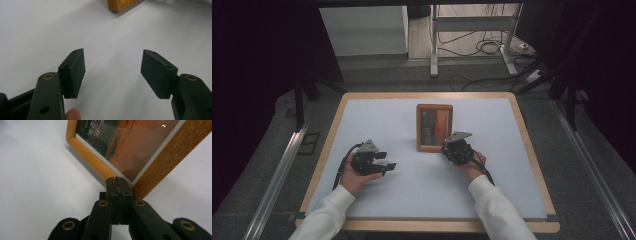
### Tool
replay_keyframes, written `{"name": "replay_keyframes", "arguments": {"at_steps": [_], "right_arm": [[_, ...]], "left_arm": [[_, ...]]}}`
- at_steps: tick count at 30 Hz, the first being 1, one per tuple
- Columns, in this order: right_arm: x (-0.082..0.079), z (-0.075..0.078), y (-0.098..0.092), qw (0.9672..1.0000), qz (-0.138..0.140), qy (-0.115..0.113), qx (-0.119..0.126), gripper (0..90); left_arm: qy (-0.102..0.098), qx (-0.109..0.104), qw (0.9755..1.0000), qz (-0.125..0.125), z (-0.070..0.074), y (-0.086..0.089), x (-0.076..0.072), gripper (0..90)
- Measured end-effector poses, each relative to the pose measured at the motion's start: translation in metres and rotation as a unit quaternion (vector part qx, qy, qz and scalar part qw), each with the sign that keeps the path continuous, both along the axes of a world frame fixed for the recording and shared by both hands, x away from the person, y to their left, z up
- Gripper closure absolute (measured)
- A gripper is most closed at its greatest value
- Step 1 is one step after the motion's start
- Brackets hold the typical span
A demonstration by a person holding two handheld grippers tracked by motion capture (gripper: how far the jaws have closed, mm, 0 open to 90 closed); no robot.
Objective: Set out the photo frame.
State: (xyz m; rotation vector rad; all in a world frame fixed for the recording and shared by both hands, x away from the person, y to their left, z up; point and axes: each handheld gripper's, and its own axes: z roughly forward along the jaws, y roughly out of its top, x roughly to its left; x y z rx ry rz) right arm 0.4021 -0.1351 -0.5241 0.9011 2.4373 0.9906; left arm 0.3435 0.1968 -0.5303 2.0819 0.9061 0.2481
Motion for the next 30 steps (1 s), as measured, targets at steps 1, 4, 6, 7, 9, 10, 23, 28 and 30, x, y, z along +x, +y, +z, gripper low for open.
{"name": "replay_keyframes", "arguments": {"at_steps": [1,4,6,7,9,10,23,28,30], "right_arm": [[0.000,0.000,0.000,1.0000,0.000,0.000,0.000,89.9],[0.000,0.000,0.000,1.0000,0.001,0.000,0.000,89.9],[0.000,0.000,0.000,1.0000,0.000,0.001,0.000,89.9],[0.000,0.000,-0.001,1.0000,0.000,0.001,0.000,89.9],[0.000,0.001,-0.002,1.0000,0.001,0.002,0.009,89.8],[-0.001,0.002,-0.003,0.9999,0.002,0.001,0.012,89.9],[-0.029,0.025,-0.027,0.9986,0.012,-0.023,0.047,89.2],[-0.046,0.028,-0.051,0.9976,0.009,-0.013,0.067,85.1],[-0.054,0.028,-0.062,0.9967,0.006,-0.009,0.080,76.1]], "left_arm": [[0.000,0.000,1.0000,0.000,0.000,0.000,0.000,35.5],[0.000,0.000,1.0000,0.000,0.000,0.000,0.000,35.5],[-0.001,0.000,1.0000,0.000,0.000,0.000,0.000,35.5],[-0.001,0.000,1.0000,0.000,0.000,0.000,0.000,35.5],[0.000,0.000,1.0000,0.000,0.000,0.000,0.000,35.5],[0.000,0.000,1.0000,0.000,0.000,0.000,0.000,35.5],[-0.002,-0.006,1.0000,0.006,0.002,0.002,-0.001,35.5],[-0.004,-0.007,0.9999,0.009,0.002,0.004,-0.005,35.4],[-0.006,-0.007,0.9999,0.008,0.003,0.005,-0.007,35.3]]}}
